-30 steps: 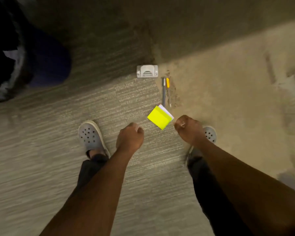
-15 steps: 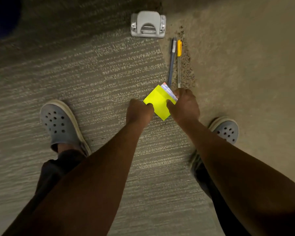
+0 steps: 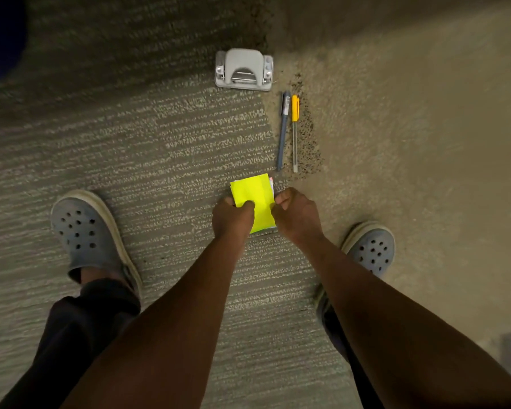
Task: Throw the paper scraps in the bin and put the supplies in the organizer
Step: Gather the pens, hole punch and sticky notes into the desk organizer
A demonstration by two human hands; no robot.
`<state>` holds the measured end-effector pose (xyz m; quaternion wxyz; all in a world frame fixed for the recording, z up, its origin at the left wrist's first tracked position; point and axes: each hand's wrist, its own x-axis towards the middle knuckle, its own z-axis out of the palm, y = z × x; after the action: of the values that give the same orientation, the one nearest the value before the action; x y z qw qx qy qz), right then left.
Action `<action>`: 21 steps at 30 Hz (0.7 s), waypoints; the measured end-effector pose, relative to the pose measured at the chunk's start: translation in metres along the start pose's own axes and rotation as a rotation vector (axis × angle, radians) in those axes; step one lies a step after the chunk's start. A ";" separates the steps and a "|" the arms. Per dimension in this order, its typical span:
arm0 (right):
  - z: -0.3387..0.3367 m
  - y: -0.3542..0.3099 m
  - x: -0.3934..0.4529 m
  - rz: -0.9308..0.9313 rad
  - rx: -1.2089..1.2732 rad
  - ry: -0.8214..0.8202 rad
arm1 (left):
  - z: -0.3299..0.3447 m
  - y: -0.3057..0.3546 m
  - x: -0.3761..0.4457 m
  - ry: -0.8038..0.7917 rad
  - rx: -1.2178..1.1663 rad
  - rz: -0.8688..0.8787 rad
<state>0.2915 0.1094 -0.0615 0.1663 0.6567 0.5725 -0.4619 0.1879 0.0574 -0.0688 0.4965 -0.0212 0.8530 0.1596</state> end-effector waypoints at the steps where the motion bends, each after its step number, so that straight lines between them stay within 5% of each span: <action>1: -0.003 -0.003 0.000 -0.012 -0.032 0.011 | -0.003 0.003 0.001 0.006 -0.013 0.027; 9: -0.037 -0.043 0.052 -0.033 0.083 0.429 | -0.040 0.020 0.013 0.000 -0.088 0.189; 21: -0.033 -0.071 0.084 -0.049 -0.445 0.261 | -0.063 0.034 0.017 -0.039 -0.184 0.220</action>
<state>0.2340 0.2046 -0.0895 0.2202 0.6441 0.6923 -0.2397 0.1199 0.0733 -0.0466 0.4884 0.0299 0.8221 0.2910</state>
